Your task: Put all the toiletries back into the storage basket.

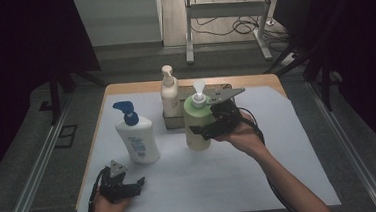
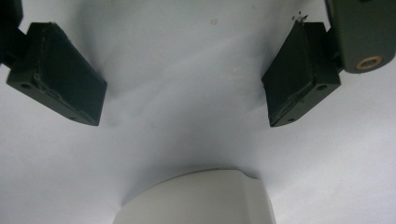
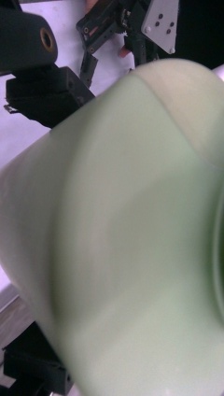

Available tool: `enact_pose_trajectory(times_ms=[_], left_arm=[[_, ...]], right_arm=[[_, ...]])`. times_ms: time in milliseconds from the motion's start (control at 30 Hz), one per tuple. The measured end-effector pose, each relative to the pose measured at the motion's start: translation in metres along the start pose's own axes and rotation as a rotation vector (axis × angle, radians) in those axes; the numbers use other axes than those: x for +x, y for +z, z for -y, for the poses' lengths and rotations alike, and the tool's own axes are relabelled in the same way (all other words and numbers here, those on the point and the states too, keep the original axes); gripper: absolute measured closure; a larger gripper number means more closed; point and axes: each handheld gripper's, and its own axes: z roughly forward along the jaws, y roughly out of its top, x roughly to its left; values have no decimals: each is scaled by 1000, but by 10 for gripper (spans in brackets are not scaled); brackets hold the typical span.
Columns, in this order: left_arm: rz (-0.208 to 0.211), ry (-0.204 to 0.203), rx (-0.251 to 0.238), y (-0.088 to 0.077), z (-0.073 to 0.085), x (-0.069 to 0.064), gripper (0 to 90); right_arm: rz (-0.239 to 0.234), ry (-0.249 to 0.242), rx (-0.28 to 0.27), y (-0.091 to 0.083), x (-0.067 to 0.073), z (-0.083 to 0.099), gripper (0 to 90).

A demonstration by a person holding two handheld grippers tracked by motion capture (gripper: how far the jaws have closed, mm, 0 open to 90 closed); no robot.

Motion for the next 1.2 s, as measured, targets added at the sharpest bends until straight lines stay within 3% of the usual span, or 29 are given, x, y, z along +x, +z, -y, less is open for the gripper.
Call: enact_pose_trajectory(times_ms=[533, 1200], left_arm=[[-2, 0, -1, 0, 0, 0, 126], [-1, 0, 0, 0, 0, 0, 125]], right_arm=[[52, 20, -29, -5, -22, -22, 132], [132, 64, -40, 6, -51, -38, 132]])
